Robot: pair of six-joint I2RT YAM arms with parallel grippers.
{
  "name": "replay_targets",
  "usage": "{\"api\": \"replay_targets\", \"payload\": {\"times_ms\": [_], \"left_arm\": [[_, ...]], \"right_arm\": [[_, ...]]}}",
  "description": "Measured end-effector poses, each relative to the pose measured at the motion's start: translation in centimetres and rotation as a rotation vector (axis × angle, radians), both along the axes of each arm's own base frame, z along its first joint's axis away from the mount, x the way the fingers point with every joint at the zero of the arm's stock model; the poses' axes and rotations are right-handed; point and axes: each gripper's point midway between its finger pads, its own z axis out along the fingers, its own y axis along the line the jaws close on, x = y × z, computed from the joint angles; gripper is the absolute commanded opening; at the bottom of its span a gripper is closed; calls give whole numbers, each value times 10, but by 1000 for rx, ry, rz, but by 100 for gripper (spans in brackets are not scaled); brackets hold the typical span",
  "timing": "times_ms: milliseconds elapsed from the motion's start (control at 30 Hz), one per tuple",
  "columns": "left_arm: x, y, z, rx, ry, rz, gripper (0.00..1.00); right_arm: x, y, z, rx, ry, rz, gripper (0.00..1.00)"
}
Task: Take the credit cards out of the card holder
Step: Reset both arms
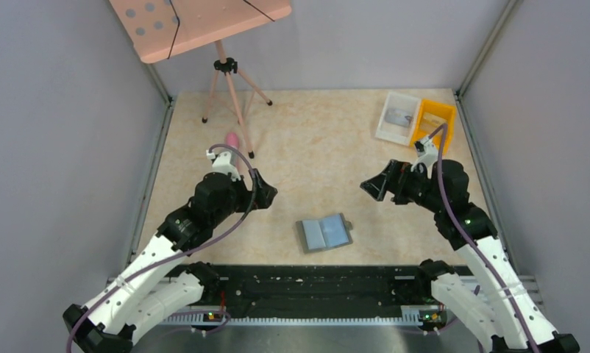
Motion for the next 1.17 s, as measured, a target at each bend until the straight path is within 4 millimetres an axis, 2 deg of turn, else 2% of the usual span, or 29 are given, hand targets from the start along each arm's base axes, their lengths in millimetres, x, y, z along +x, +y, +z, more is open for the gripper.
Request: {"api": "replay_targets", "payload": {"times_ms": [667,1167], "left_arm": [[-11,-7,9,-59,-32,-64,96],[-12,-11,9,-71,-30,-79,95]], "right_arm": [[-9,-11,16,86,-21,-106,99],[-9,-12,15,86,-23,-112,98]]}}
